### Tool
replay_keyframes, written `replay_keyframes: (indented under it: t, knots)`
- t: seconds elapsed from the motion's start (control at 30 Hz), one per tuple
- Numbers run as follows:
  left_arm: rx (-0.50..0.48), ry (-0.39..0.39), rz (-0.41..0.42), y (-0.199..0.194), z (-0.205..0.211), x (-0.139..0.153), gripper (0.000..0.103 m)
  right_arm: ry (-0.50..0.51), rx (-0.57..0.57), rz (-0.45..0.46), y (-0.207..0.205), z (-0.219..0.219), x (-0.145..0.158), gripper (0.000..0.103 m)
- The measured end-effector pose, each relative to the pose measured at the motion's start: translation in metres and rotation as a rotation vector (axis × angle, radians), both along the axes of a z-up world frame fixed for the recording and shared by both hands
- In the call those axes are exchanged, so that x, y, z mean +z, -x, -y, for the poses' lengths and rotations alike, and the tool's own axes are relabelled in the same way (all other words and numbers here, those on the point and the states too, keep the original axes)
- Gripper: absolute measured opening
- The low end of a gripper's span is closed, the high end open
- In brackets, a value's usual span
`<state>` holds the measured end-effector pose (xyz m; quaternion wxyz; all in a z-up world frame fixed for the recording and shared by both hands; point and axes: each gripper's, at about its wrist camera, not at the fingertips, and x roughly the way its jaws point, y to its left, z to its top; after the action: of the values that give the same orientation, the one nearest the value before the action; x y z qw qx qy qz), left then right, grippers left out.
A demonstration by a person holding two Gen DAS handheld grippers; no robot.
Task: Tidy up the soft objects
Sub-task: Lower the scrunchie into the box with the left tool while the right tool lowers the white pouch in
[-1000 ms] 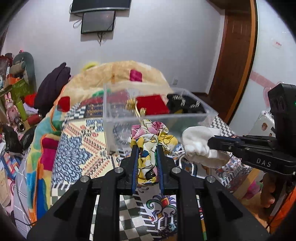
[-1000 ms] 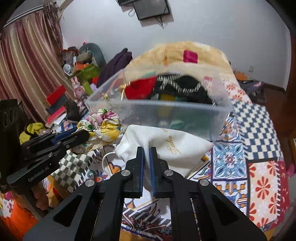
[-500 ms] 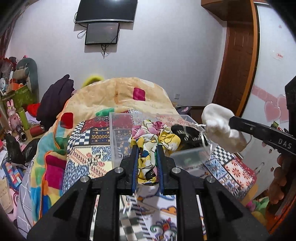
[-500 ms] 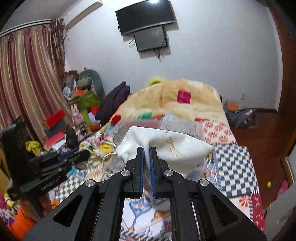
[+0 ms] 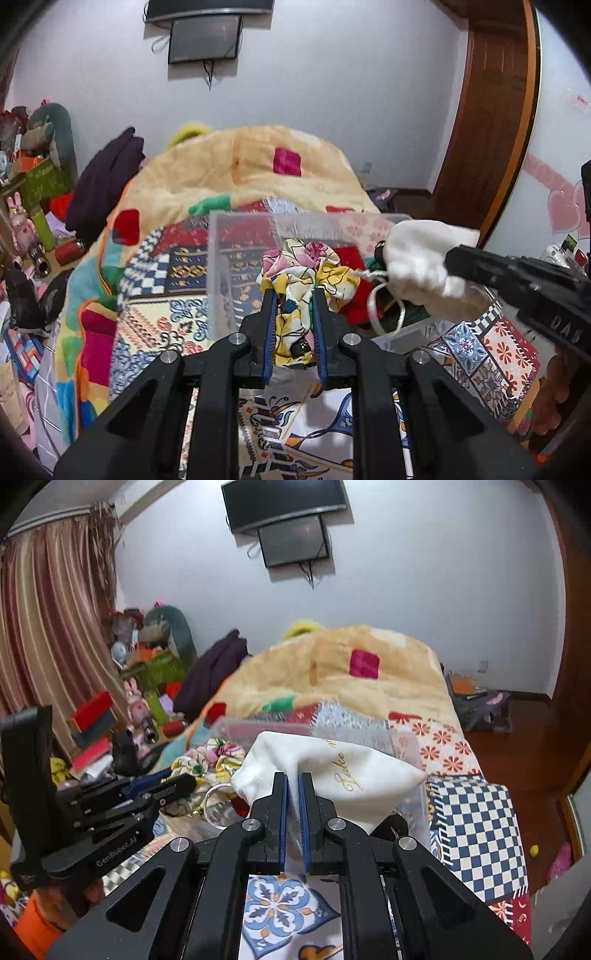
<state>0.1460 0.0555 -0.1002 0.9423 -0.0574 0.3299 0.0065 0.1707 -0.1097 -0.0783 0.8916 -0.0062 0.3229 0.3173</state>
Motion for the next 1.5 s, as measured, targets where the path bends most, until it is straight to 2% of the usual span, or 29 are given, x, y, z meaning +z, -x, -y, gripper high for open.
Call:
replay_keyframes:
  t: [0.3, 0.43, 0.53, 0.6, 0.63, 0.83, 1.1, 1.17, 1.27, 1.3, 1.37, 1.4, 1.47, 1.5]
  knots:
    - [-0.018, -0.011, -0.049, -0.013, 0.009, -0.012, 0.019, 0.038, -0.003, -0.050, -0.010, 0.001, -0.016, 0.006]
    - [-0.015, 0.001, -0.048, -0.010, 0.008, -0.010, 0.031, 0.049, -0.004, -0.054, -0.011, 0.002, -0.015, 0.009]
    - [-0.015, -0.002, -0.030, -0.004, 0.008, -0.004, 0.038, 0.058, -0.010, -0.053, -0.011, 0.004, -0.014, 0.019]
    - [-0.015, -0.009, -0.009, 0.002, 0.009, 0.001, 0.040, 0.056, -0.020, -0.040, -0.008, 0.008, -0.010, 0.032]
    - [-0.015, -0.011, 0.004, 0.006, 0.009, 0.005, 0.041, 0.052, -0.021, -0.036, -0.007, 0.010, -0.008, 0.033]
    - [-0.020, -0.012, 0.092, 0.032, 0.012, 0.032, 0.041, 0.018, -0.025, 0.012, 0.006, 0.023, 0.013, 0.034]
    - [-0.035, -0.039, 0.246, 0.074, 0.028, 0.077, 0.042, -0.056, -0.030, 0.140, 0.042, 0.045, 0.060, 0.034]
    - [-0.036, -0.039, 0.274, 0.083, 0.031, 0.085, 0.053, -0.072, -0.028, 0.166, 0.050, 0.050, 0.069, 0.034]
    - [-0.036, -0.046, 0.308, 0.096, 0.035, 0.093, 0.060, -0.090, -0.031, 0.188, 0.059, 0.055, 0.077, 0.037]
    - [-0.037, -0.049, 0.315, 0.099, 0.036, 0.095, 0.061, -0.095, -0.037, 0.200, 0.062, 0.057, 0.079, 0.044]
    - [-0.030, -0.055, 0.334, 0.106, 0.038, 0.099, 0.074, -0.103, -0.049, 0.223, 0.066, 0.060, 0.080, 0.055]
    - [-0.025, -0.056, 0.343, 0.109, 0.038, 0.101, 0.077, -0.104, -0.055, 0.237, 0.068, 0.060, 0.081, 0.059]
    - [-0.014, -0.053, 0.358, 0.114, 0.036, 0.103, 0.091, -0.104, -0.064, 0.259, 0.071, 0.061, 0.082, 0.065]
    - [-0.010, -0.048, 0.363, 0.116, 0.035, 0.103, 0.093, -0.103, -0.067, 0.274, 0.073, 0.060, 0.083, 0.070]
